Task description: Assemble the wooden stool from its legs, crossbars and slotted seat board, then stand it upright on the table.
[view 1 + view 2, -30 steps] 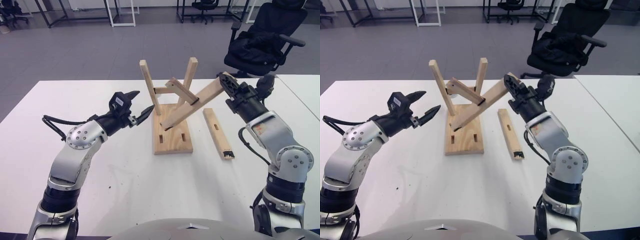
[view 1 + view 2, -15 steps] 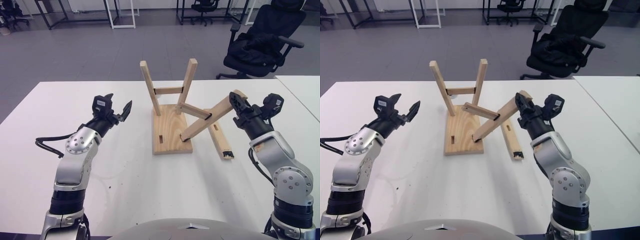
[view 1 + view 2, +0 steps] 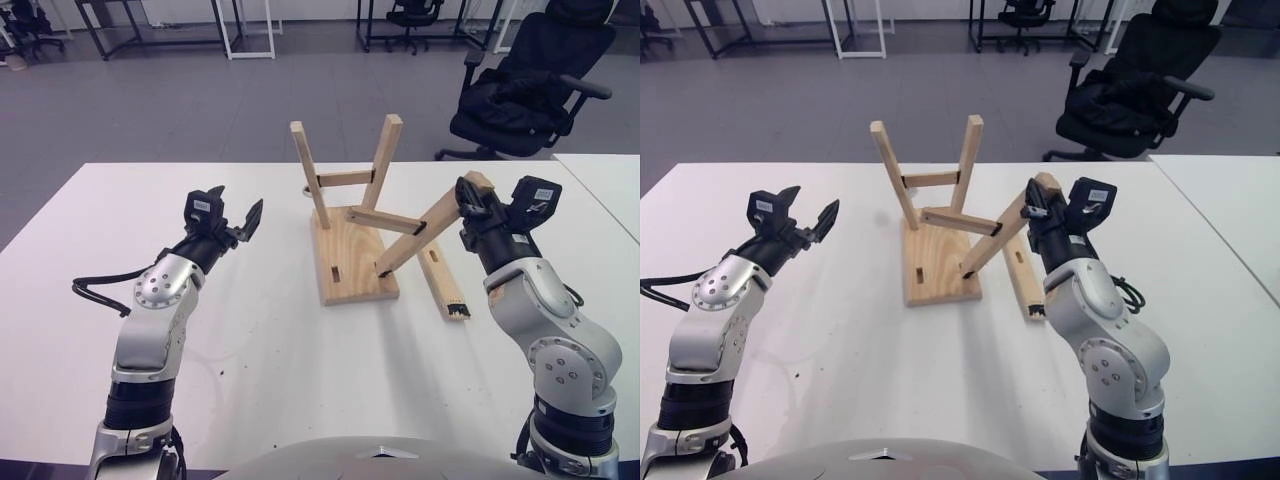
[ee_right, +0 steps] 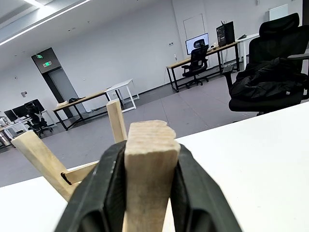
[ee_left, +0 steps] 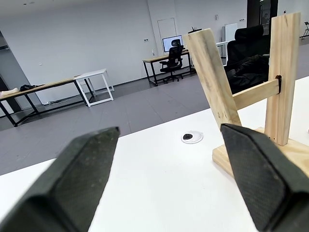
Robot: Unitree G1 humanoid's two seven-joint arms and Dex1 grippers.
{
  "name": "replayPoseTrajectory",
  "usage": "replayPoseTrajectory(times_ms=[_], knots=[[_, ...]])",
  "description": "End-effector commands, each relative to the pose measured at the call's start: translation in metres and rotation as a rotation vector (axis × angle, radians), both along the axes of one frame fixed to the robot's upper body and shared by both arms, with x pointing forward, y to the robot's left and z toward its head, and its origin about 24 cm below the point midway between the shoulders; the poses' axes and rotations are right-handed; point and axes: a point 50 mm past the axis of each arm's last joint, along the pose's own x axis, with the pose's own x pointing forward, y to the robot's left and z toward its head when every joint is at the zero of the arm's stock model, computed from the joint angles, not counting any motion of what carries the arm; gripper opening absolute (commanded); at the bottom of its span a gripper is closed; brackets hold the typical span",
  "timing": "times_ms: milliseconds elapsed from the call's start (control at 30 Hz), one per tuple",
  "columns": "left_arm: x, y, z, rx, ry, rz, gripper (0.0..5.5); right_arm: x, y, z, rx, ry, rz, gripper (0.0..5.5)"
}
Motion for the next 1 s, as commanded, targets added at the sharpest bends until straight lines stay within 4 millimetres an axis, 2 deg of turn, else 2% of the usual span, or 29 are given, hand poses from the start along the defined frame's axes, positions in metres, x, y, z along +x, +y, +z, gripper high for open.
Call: replayPoseTrajectory(times_ms=[33,200,300,367,433,600,700,800,1000], knots=[[-0.001,-0.004,0.000,0.016,-0.009,0.005,3.85,0.001,-0.003,-0.029,-0.190,0.175,-0.019,1.05],[0.000,-0.005,-0.001,0.025,-0.009,0.003,3.85,0.005,0.007,-0.046,-0.318,0.237,0.115,1.05],[0.001,-0.008,-0.001,0.033,-0.009,-0.010,3.85,0.007,0.007,-0.065,-0.287,0.307,0.104,1.05],[0.002,-0.010,-0.001,0.036,-0.007,-0.018,3.85,0.007,0.006,-0.069,-0.270,0.313,0.102,1.06],[0.002,-0.010,-0.002,0.038,-0.006,-0.016,3.85,0.010,0.009,-0.058,-0.266,0.242,0.114,1.06],[0.002,-0.009,0.000,0.042,-0.013,-0.011,3.85,0.016,0.016,-0.012,-0.278,-0.034,0.152,1.06],[0.004,-0.009,0.002,0.041,-0.024,-0.007,3.85,0.017,0.018,0.001,-0.271,-0.123,0.157,1.06],[0.004,-0.007,0.003,0.040,-0.027,0.001,3.85,0.018,0.016,0.009,-0.256,-0.182,0.146,1.89],[0.004,-0.001,0.003,0.035,-0.021,0.018,3.85,0.011,0.011,0.040,-0.211,-0.376,0.136,3.00]])
